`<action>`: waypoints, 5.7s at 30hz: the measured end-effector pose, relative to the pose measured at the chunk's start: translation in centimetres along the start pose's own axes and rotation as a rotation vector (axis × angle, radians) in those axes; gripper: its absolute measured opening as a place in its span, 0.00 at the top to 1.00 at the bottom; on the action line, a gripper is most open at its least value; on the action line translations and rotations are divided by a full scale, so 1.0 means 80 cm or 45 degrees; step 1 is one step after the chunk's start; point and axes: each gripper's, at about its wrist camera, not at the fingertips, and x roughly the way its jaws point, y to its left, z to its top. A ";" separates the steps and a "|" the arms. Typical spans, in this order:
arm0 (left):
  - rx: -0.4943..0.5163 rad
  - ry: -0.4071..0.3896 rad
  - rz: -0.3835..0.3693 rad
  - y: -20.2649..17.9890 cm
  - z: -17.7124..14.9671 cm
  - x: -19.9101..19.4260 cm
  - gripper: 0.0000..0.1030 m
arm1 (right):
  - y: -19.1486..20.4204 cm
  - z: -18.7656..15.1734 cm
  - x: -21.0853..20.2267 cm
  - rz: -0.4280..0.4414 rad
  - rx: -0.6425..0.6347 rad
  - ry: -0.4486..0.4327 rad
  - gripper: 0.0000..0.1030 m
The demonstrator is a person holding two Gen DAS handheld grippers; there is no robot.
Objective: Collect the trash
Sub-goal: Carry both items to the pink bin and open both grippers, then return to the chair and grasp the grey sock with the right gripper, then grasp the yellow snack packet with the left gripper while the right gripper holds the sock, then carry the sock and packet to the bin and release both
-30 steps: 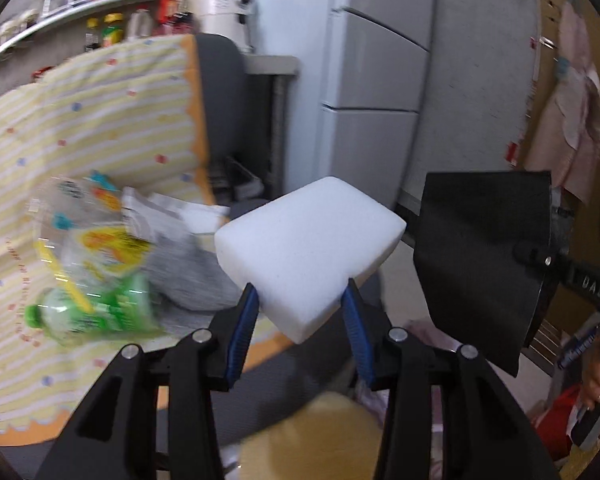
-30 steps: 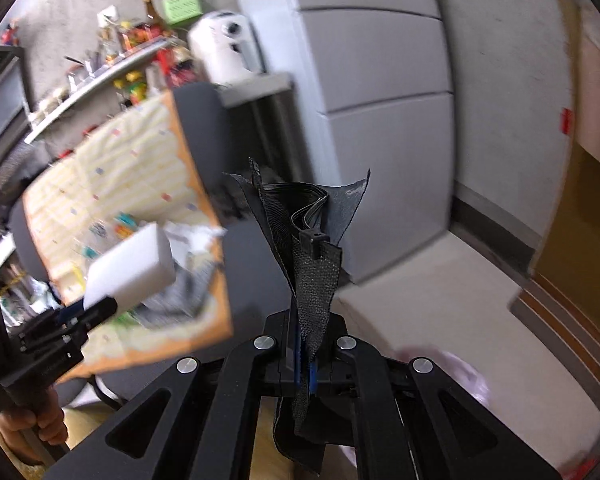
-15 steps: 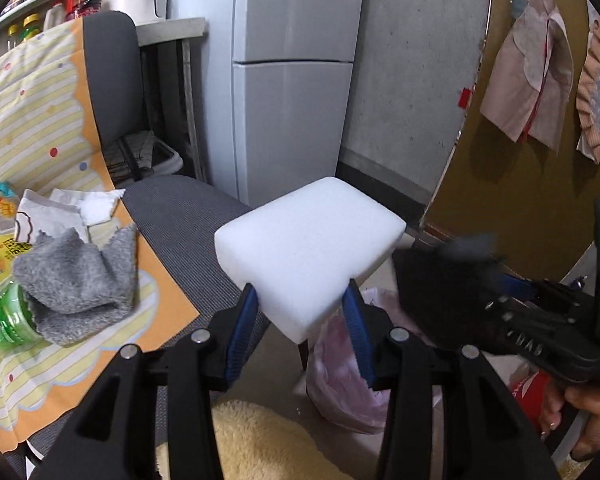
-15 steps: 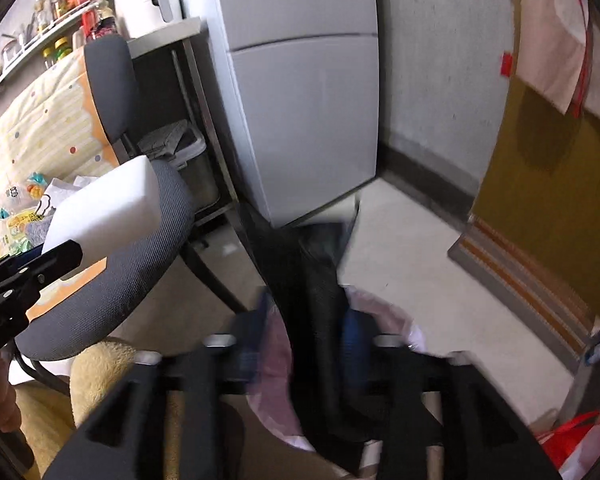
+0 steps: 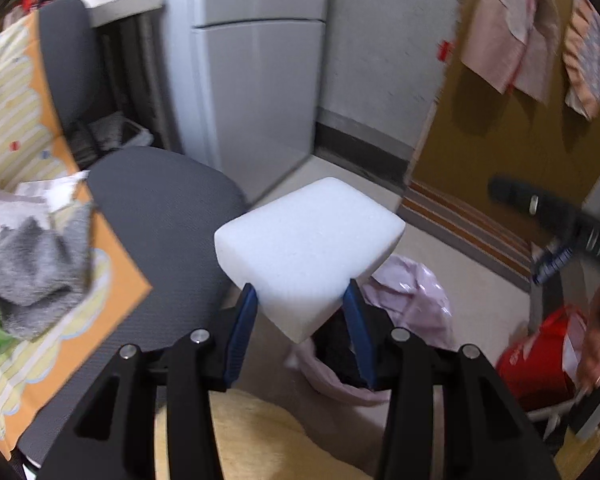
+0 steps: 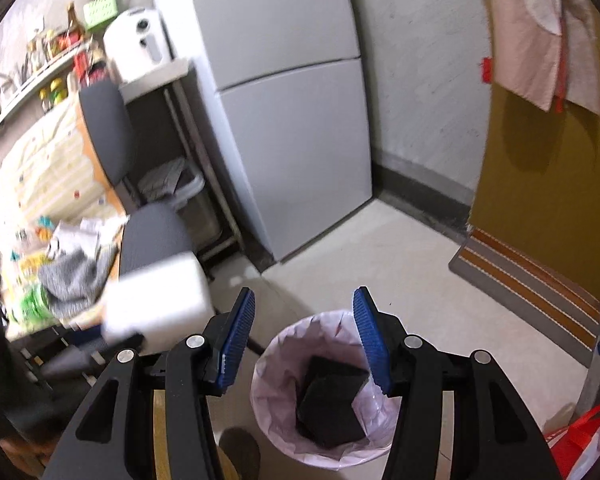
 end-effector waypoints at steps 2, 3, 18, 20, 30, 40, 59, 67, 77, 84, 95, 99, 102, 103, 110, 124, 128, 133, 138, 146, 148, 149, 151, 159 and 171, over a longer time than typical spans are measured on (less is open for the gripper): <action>0.033 0.018 -0.034 -0.014 0.000 0.009 0.58 | -0.008 0.004 -0.008 -0.005 0.012 -0.019 0.49; 0.042 0.024 -0.048 -0.019 0.001 0.013 0.58 | -0.012 0.005 -0.012 -0.011 0.018 -0.029 0.49; 0.090 0.124 -0.131 -0.053 0.007 0.064 0.44 | -0.047 -0.003 -0.010 -0.039 0.103 0.008 0.49; 0.059 0.111 -0.101 -0.042 0.005 0.057 0.44 | -0.041 -0.005 -0.005 -0.028 0.104 0.029 0.49; -0.103 0.008 0.101 0.041 -0.025 -0.011 0.45 | 0.027 -0.019 0.023 0.086 0.061 0.133 0.48; -0.325 -0.105 0.267 0.146 -0.067 -0.105 0.44 | 0.150 -0.015 0.047 0.358 -0.189 0.263 0.42; -0.676 -0.142 0.567 0.307 -0.139 -0.184 0.44 | 0.432 -0.050 0.132 0.689 -0.964 0.273 0.20; -0.719 -0.135 0.582 0.320 -0.152 -0.185 0.44 | 0.474 -0.078 0.171 0.672 -1.121 0.352 0.20; -0.743 -0.123 0.598 0.323 -0.157 -0.189 0.44 | 0.466 -0.084 0.179 0.484 -1.083 0.296 0.73; -0.729 -0.142 0.619 0.316 -0.150 -0.203 0.44 | 0.412 -0.028 0.116 0.536 -0.858 0.135 0.92; -0.766 -0.227 0.597 0.342 -0.096 -0.216 0.44 | 0.334 0.004 0.041 0.565 -0.652 0.012 0.92; -0.806 -0.232 0.547 0.366 -0.072 -0.206 0.44 | 0.327 0.004 0.053 0.584 -0.612 0.054 0.92; -0.816 -0.218 0.547 0.381 -0.059 -0.190 0.45 | 0.325 -0.001 0.059 0.578 -0.607 0.072 0.92; -0.831 -0.204 0.535 0.388 -0.055 -0.181 0.45 | 0.325 -0.002 0.061 0.574 -0.608 0.076 0.92; -0.894 -0.187 0.441 0.417 -0.045 -0.149 0.45 | 0.329 -0.009 0.068 0.568 -0.617 0.103 0.91; -0.820 -0.430 0.381 0.379 -0.061 -0.219 0.99 | 0.334 -0.014 0.041 0.588 -0.627 0.079 0.91; -0.777 -0.503 0.406 0.357 -0.074 -0.257 0.99 | 0.337 -0.015 0.029 0.598 -0.624 0.068 0.91; -0.686 -0.571 0.393 0.317 -0.087 -0.294 0.99 | 0.343 -0.012 0.011 0.606 -0.620 0.036 0.91; -0.552 -0.637 0.375 0.268 -0.088 -0.311 0.99 | 0.338 -0.002 -0.013 0.604 -0.589 -0.033 0.91; -0.364 -0.621 0.235 0.196 -0.060 -0.276 0.99 | 0.294 0.015 -0.031 0.486 -0.525 -0.086 0.91; -0.323 -0.597 0.189 0.178 -0.050 -0.254 0.99 | 0.273 0.017 -0.028 0.436 -0.498 -0.069 0.91; -0.310 -0.588 0.168 0.172 -0.049 -0.247 0.99 | 0.261 0.018 -0.026 0.415 -0.480 -0.060 0.91; -0.286 -0.568 0.119 0.159 -0.040 -0.230 0.99 | 0.233 0.018 -0.023 0.365 -0.437 -0.044 0.91; -0.137 -0.508 -0.103 0.086 0.000 -0.158 0.99 | 0.118 0.002 -0.013 0.144 -0.262 0.031 0.91; -0.107 -0.403 -0.177 0.049 0.005 -0.100 0.99 | 0.025 -0.032 0.030 0.027 -0.100 0.154 0.86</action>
